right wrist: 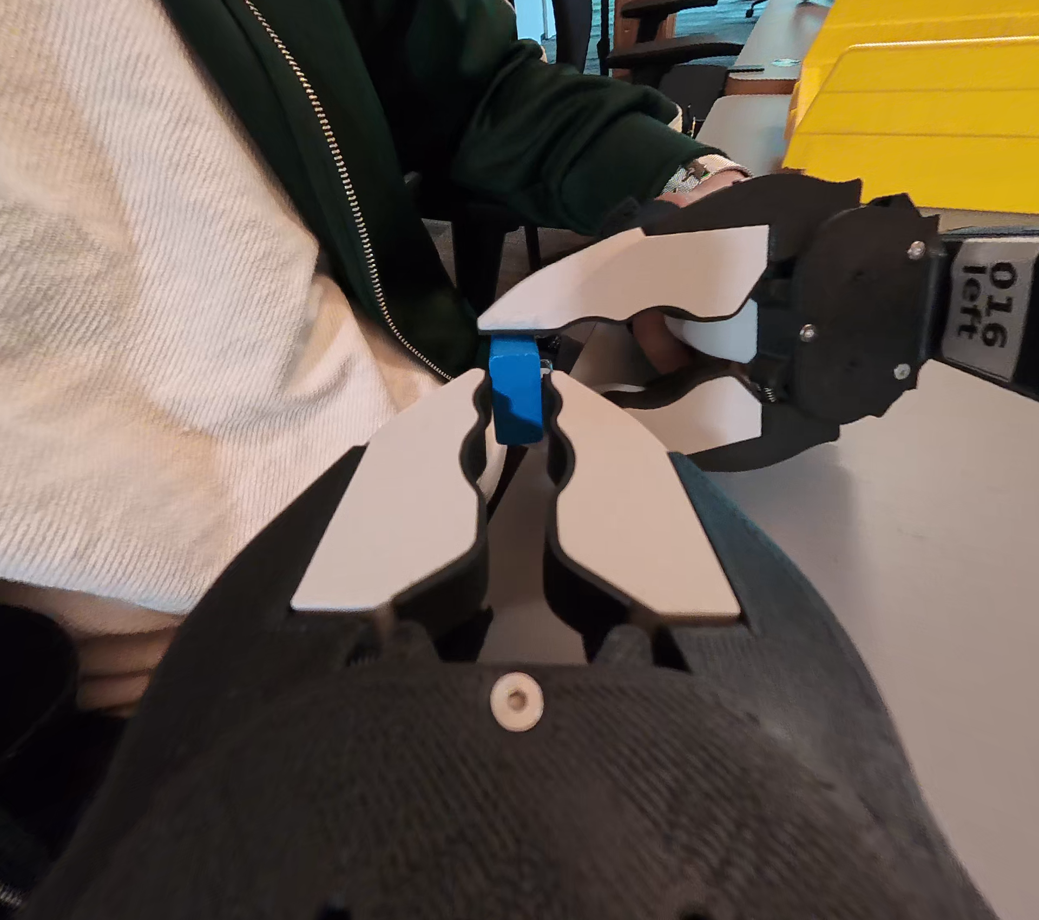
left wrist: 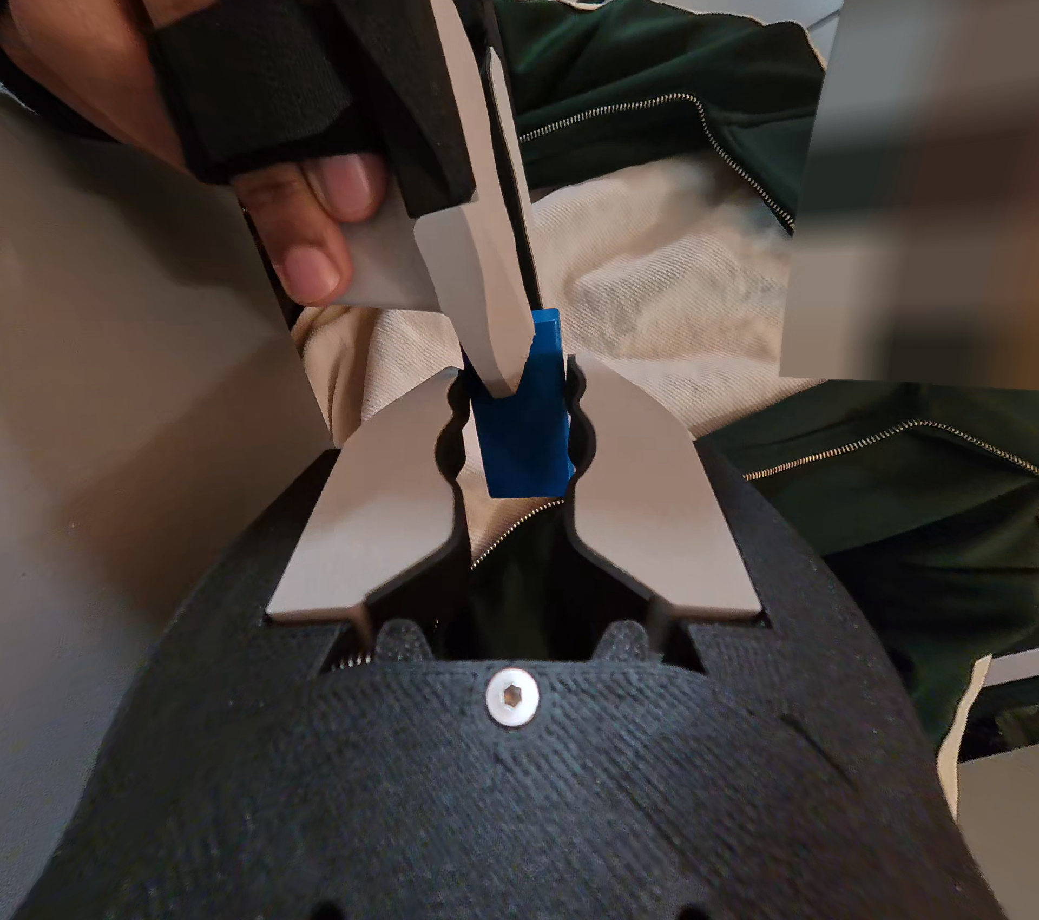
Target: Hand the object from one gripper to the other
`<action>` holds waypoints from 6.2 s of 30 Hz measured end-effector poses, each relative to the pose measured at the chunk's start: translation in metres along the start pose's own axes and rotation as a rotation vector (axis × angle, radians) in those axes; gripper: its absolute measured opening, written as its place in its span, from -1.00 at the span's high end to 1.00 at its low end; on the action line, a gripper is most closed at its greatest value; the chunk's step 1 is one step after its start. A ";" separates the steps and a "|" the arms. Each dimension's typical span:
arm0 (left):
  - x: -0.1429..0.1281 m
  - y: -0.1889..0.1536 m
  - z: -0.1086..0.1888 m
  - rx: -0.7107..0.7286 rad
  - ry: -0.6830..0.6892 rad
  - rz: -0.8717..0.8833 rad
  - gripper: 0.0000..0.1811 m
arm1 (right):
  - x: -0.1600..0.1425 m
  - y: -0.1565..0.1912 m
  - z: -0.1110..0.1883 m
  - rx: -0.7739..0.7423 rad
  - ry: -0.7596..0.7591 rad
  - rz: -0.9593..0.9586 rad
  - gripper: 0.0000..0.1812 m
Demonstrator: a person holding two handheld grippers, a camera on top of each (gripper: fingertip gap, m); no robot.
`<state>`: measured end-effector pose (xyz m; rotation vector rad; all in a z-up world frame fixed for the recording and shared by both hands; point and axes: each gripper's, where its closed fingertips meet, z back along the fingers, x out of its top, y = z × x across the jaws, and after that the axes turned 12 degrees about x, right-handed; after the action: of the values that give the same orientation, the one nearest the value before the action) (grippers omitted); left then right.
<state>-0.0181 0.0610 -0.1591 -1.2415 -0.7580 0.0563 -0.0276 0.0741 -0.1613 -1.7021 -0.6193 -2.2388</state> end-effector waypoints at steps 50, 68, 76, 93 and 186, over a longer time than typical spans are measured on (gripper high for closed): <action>0.086 0.027 0.108 0.791 -0.787 -0.434 0.81 | 0.014 -0.092 0.123 -0.808 -0.257 -0.082 0.26; 0.083 0.048 0.096 0.923 -0.725 -0.319 0.80 | -0.001 -0.096 0.111 -1.211 0.827 0.490 0.64; 0.084 0.045 0.096 0.913 -0.738 -0.372 0.81 | 0.000 -0.095 0.109 -1.205 0.818 0.488 0.64; 0.094 0.026 0.092 0.933 -0.809 -0.671 0.30 | 0.017 -0.083 0.106 -0.896 0.048 0.139 0.64; 0.086 0.035 0.088 1.093 -0.635 -0.719 0.63 | 0.030 -0.077 0.091 -0.702 -0.256 0.025 0.52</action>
<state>0.0115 0.1836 -0.1370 0.1537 -1.4191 0.2443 0.0063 0.1862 -0.1256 -2.3097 0.1892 -2.3981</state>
